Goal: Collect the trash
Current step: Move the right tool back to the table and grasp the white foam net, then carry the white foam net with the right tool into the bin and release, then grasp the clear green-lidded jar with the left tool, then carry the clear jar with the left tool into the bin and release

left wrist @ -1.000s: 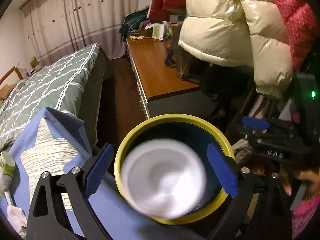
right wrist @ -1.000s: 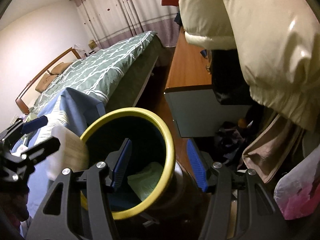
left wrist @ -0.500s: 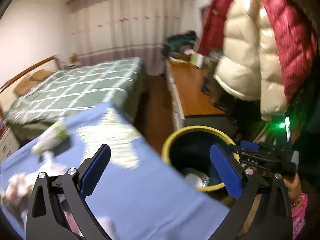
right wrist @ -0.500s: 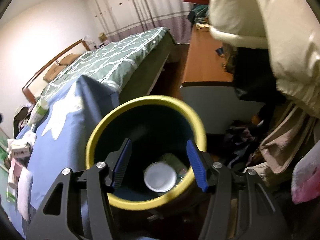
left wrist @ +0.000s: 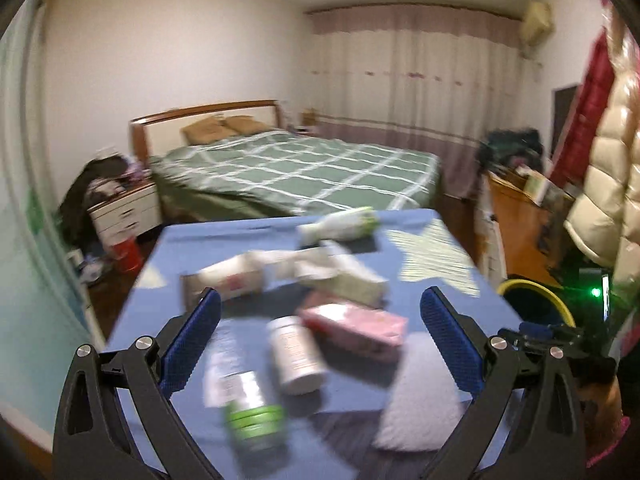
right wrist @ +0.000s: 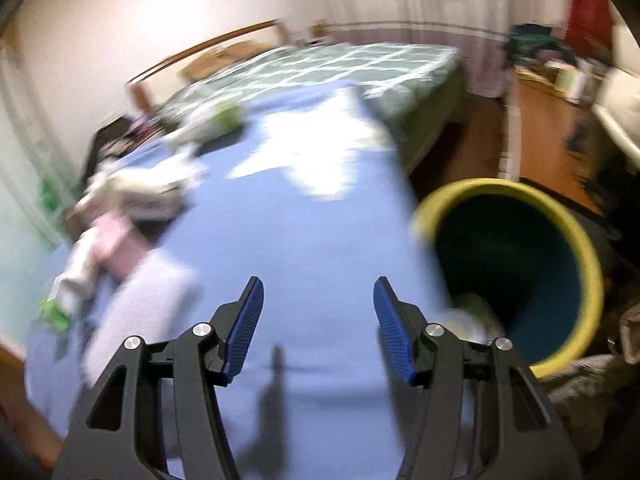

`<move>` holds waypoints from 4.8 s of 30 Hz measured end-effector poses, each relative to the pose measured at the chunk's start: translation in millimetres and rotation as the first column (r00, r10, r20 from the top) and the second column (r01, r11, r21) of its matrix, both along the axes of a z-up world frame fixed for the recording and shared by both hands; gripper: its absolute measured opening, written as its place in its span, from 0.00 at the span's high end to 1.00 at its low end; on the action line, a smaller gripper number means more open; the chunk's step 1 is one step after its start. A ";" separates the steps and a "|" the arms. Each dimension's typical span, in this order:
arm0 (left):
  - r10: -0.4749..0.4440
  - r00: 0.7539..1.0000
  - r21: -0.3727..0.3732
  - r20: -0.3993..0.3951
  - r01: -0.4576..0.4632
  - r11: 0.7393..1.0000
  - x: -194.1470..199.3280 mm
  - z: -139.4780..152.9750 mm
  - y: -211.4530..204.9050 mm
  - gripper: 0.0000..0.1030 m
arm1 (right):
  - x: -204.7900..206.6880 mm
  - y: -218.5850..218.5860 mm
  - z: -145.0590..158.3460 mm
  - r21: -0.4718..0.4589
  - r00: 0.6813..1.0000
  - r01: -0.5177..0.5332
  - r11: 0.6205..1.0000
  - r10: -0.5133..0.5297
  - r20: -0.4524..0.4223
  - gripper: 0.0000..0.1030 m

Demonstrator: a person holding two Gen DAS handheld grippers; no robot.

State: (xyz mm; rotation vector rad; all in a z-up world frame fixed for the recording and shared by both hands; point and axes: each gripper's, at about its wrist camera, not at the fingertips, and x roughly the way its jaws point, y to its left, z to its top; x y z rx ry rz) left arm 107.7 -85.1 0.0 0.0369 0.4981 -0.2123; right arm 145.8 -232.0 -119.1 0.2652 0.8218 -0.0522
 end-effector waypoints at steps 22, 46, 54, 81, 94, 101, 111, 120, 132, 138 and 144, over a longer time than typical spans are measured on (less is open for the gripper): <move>0.058 0.998 -0.062 -0.039 -0.060 0.996 -8.9 -38.2 69.2 0.05 | 27.8 135.0 -17.9 -0.086 0.989 -0.125 0.988 0.117 -0.084 0.43; 0.019 0.998 -0.014 -0.066 -0.020 1.000 -4.6 -39.5 31.3 0.05 | -2.5 -29.8 19.2 -0.065 0.972 0.228 0.972 -0.224 0.065 0.77; 0.013 0.997 0.010 -0.079 -0.012 1.000 0.5 -42.3 18.3 0.05 | 1.1 -122.3 11.5 -0.082 0.914 0.405 0.910 -0.403 0.047 0.77; 0.106 0.989 0.065 -0.106 -0.100 0.993 8.9 -53.7 35.5 0.05 | 11.4 -176.9 -32.3 -0.118 0.850 0.516 0.848 -0.524 -0.047 0.35; 0.155 0.947 0.095 -0.282 -0.134 0.987 28.6 -109.0 40.8 0.07 | 14.4 -156.1 -19.2 -0.138 0.880 0.467 0.873 -0.474 -0.019 0.35; 0.163 0.930 0.107 -0.331 -0.134 0.985 37.5 -129.9 33.5 0.23 | 10.8 -153.0 -16.1 -0.110 0.887 0.458 0.882 -0.462 -0.013 0.35; 0.139 0.927 0.092 -0.348 -0.114 0.989 43.9 -139.3 30.7 0.46 | 12.2 -146.9 -14.4 -0.100 0.897 0.439 0.893 -0.442 -0.010 0.35; 0.102 0.941 0.105 -0.322 -0.072 0.992 27.5 -121.2 25.4 0.49 | 12.8 -145.4 -13.9 -0.090 0.900 0.433 0.897 -0.435 -0.005 0.35; -0.016 0.965 0.095 -0.263 0.042 0.995 -4.0 -85.1 -12.6 0.49 | 9.4 -147.5 -12.4 -0.056 0.907 0.422 0.905 -0.422 0.015 0.35; -0.110 0.960 0.092 -0.256 0.137 0.986 0.2 -78.7 -52.7 0.49 | 5.0 -156.3 -16.8 -0.048 0.904 0.428 0.903 -0.428 0.014 0.35; -0.235 0.937 0.087 -0.260 0.265 0.960 9.5 -75.4 -111.5 0.49 | -2.9 -174.4 -23.9 -0.036 0.896 0.444 0.895 -0.444 0.000 0.35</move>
